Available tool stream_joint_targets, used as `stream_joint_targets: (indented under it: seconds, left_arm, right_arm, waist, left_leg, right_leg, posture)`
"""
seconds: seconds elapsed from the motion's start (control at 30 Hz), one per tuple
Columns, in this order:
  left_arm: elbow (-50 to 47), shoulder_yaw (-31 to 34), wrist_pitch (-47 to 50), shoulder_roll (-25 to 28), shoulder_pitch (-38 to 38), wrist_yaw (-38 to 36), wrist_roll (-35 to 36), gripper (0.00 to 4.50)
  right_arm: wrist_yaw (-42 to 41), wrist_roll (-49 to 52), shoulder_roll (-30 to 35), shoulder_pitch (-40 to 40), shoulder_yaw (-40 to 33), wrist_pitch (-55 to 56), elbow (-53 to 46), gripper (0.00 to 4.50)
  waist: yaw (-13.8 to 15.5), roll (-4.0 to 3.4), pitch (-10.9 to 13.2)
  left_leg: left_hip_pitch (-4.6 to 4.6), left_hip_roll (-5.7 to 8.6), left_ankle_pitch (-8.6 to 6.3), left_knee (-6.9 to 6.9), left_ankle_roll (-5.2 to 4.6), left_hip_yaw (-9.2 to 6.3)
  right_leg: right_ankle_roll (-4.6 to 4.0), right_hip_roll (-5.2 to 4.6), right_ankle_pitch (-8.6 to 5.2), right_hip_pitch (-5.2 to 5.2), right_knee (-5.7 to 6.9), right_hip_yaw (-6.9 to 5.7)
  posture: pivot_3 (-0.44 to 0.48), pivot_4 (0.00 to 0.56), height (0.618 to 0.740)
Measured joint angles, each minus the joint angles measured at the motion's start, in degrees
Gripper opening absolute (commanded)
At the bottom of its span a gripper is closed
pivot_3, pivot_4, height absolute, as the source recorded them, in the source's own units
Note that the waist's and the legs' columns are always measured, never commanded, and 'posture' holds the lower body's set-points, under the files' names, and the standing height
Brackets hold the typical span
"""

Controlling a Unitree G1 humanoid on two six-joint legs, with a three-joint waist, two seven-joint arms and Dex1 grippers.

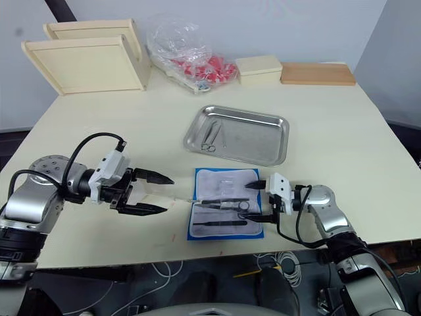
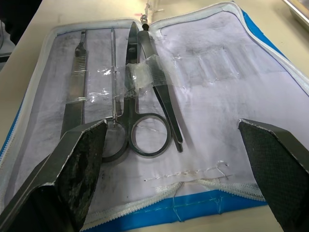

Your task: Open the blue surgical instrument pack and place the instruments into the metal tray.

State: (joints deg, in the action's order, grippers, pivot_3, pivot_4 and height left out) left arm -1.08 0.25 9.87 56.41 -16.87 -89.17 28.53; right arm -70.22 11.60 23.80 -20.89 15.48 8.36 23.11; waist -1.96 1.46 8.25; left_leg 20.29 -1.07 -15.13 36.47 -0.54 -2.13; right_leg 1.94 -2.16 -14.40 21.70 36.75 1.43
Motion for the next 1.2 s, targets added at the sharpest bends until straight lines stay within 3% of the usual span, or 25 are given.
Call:
stream_joint_targets:
  seconds: [0.33, 0.53, 0.63, 0.73, 0.93, 1.2]
  left_arm:
    - [-1.16, -1.23, 0.81, 0.09, -0.31, -0.01, 0.16, 3.45]
    - [0.13, -5.09, -0.66, -4.87, -3.59, 1.63, -4.11, 3.45]
    - [1.22, -6.78, -1.79, -7.54, -4.59, 2.23, -6.03, 2.71]
    - [4.78, -8.8, -3.87, -10.73, -6.16, 3.7, -9.39, 1.24]
    - [12.86, -12.64, -9.25, -17.31, -9.63, 7.91, -16.49, 1.24]
    - [19.76, -15.6, -14.24, -22.08, -11.58, 8.91, -20.59, 1.24]
  right_arm:
    - [0.23, 0.0, 0.0, 0.23, -0.07, -0.01, -0.28, 4.5]
    - [0.29, 0.01, 0.03, 0.28, -0.11, -0.03, -0.28, 4.5]
    - [0.37, 0.01, -0.14, 0.23, -0.02, -0.03, -0.31, 4.5]
    - [0.41, 0.01, -0.1, 0.25, -0.07, -0.04, -0.37, 4.5]
    - [0.48, 0.01, -0.08, 0.35, -0.1, -0.07, -0.6, 4.5]
    - [0.62, 0.01, -0.1, 0.37, -0.09, -0.07, -0.66, 4.5]
  waist:
    - [0.01, -0.01, 0.01]
    - [0.1, 0.02, 0.0]
    - [0.06, 0.03, -0.01]
    - [0.11, 0.11, -0.06]
    - [0.13, 0.27, -0.16]
    - [0.11, 0.27, -0.18]
  left_leg:
    - [0.0, 0.0, 0.0, -0.01, -0.01, 0.03]
    - [0.0, 0.0, 0.0, 0.0, -0.01, 0.06]
    - [-0.01, 0.0, 0.0, 0.0, -0.01, 0.08]
    - [-0.01, 0.01, 0.0, 0.0, -0.01, 0.07]
    - [0.0, 0.01, 0.0, 0.0, -0.01, 0.06]
    - [-0.01, 0.02, 0.0, 0.0, -0.01, 0.06]
  right_leg:
    - [0.14, 0.04, -0.08, 0.01, 0.0, 0.0]
    - [0.14, 0.09, -0.08, 0.0, 0.0, 0.01]
    - [0.12, 0.11, -0.07, 0.0, 0.0, 0.03]
    - [0.0, 0.12, 0.01, 0.0, 0.01, 0.02]
    - [-0.05, 0.12, 0.04, 0.0, 0.0, 0.02]
    - [-0.05, 0.13, 0.06, -0.01, 0.01, 0.02]
  posture:
    - [0.0, 0.15, 0.74]
    - [0.0, 0.15, 0.74]
    - [0.0, 0.15, 0.74]
    - [0.0, 0.15, 0.74]
    - [0.0, 0.15, 0.74]
    - [0.0, 0.15, 0.74]
